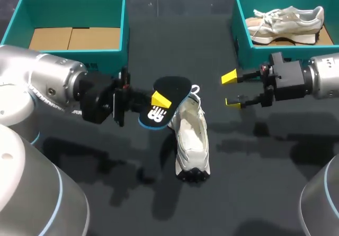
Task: Take the shoe out of the shoebox, open the shoe tongue, remove and reinsert the insole, then place the shoe into the shoebox
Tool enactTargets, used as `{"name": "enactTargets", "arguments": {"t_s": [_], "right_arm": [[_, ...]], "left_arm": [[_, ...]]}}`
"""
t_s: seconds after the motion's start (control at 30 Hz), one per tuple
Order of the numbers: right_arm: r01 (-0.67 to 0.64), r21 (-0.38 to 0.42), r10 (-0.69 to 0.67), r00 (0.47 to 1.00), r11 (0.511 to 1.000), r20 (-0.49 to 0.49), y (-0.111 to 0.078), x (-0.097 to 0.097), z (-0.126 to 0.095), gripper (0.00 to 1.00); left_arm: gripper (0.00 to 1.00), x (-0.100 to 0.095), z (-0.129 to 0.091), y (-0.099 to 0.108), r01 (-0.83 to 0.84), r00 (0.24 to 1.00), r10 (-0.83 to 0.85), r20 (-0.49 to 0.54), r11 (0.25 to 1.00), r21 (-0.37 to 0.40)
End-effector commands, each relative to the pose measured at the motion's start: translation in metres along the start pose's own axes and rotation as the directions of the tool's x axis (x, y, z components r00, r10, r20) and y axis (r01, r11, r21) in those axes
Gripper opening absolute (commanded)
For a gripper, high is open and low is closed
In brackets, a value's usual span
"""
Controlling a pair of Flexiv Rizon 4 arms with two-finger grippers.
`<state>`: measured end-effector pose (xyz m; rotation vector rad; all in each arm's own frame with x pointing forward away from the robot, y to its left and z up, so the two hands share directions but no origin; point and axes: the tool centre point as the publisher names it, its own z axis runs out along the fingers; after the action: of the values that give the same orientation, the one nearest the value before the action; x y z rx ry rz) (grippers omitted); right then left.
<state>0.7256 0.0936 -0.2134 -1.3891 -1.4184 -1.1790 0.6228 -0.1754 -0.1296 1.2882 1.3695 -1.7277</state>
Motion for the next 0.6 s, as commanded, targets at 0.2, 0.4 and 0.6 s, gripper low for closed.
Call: {"name": "enactTargets", "arguments": {"t_s": [0.2,0.4,0.6], "right_arm": [[-0.001,0.0,0.001,1.0,1.0,0.002,0.0,0.0,0.001,1.0],[-0.03,-0.011,0.029,0.997,0.999,-0.071,0.008,0.001,0.008,1.0],[-0.044,-0.014,0.042,0.994,0.999,-0.102,0.015,0.011,0.016,1.0]], "left_arm": [[0.0,-0.001,-0.002,0.001,-0.037,0.999,0.037,-0.011,0.999,0.007],[0.0,0.001,-0.001,0.005,-0.255,0.966,0.255,-0.034,0.967,0.008],[0.0,0.007,0.0,0.03,-0.366,0.927,0.363,-0.092,0.93,-0.019]]}}
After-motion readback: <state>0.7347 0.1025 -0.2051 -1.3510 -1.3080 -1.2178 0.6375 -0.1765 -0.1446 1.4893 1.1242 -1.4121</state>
